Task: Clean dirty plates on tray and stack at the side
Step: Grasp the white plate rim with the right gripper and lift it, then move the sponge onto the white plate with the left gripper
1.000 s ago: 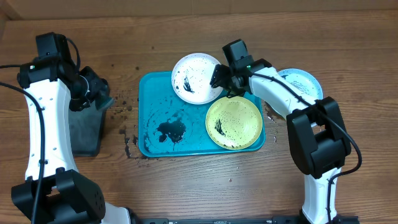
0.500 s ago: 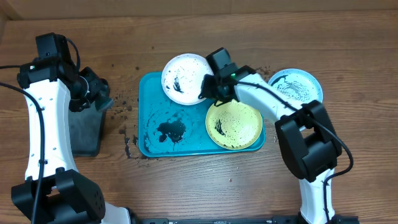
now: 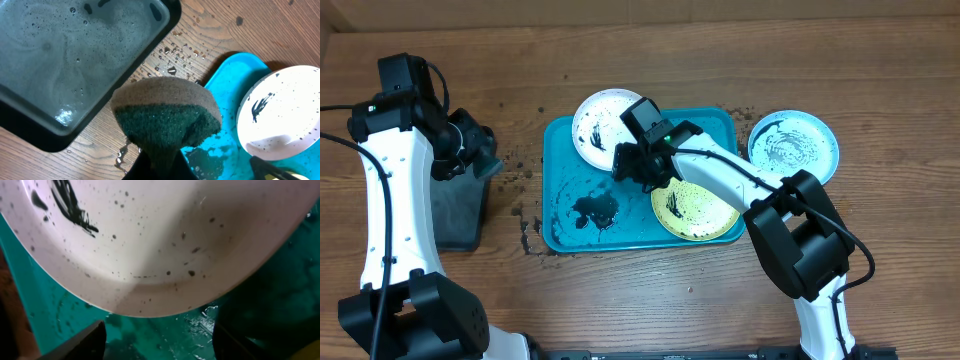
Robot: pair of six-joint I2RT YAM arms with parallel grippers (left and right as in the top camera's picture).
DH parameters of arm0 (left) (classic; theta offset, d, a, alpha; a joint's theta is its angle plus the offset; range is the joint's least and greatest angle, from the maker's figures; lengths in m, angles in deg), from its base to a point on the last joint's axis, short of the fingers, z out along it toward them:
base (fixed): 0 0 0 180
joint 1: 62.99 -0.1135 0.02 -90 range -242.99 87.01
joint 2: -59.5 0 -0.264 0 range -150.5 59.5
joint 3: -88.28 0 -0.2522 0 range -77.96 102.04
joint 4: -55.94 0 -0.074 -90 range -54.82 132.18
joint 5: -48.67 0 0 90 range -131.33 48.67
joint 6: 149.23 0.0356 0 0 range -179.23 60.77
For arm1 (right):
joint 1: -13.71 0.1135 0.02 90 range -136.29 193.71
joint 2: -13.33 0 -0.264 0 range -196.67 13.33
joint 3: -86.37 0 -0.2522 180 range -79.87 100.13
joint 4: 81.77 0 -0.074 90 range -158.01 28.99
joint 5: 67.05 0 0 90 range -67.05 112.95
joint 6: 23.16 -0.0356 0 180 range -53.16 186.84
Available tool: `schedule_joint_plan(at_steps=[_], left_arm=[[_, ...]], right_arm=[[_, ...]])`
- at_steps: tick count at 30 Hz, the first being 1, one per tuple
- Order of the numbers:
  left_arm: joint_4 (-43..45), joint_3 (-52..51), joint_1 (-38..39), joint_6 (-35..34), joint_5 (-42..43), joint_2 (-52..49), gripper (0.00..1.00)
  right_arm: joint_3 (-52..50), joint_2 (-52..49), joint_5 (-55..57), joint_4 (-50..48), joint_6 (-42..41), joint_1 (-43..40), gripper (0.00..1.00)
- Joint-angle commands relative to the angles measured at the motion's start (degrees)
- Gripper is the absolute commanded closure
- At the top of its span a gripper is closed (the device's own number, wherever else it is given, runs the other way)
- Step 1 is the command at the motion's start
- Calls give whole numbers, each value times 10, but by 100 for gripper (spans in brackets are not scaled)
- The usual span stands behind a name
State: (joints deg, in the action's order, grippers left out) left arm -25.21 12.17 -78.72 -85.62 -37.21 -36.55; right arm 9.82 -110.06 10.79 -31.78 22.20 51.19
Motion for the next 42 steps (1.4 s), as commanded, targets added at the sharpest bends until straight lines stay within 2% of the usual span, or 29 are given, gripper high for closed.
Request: schedule_joint_plan(at_steps=[1, 6, 13, 17, 19, 25, 27, 30, 33, 37, 42], left_arm=[[-2, -4, 1, 12, 2, -2, 95], [-3, -4, 0, 12, 2, -2, 96], [-8, -4, 1, 12, 2, -2, 96], [-12, -4, 0, 12, 1, -2, 96], [-12, -4, 0, 15, 2, -2, 96], [-12, -4, 1, 22, 2, -2, 96], [-12, -4, 1, 23, 2, -2, 96], [-15, -4, 1, 45, 17, -2, 96], [-16, -4, 3, 92, 74, -2, 96], [-20, -4, 18, 166, 159, -2, 95], [-42, -9, 61, 187, 167, -2, 96]], right_arm=[[16, -5, -3, -8, -126, -3, 31], [14, -8, 57, -14, -221, 9, 51], [14, -38, 66, -20, -285, 31, 54], [14, -58, 47, -21, -285, 34, 73], [15, -59, 45, -23, -283, 34, 77], [36, -58, 5, -27, -158, 33, 94], [40, -58, -17, -21, -99, 33, 94], [47, -58, -4, 31, -59, 33, 94], [47, -58, 39, 72, -54, 33, 96], [50, -58, 95, 106, -3, 30, 96], [52, -58, 115, 128, 59, 17, 95]])
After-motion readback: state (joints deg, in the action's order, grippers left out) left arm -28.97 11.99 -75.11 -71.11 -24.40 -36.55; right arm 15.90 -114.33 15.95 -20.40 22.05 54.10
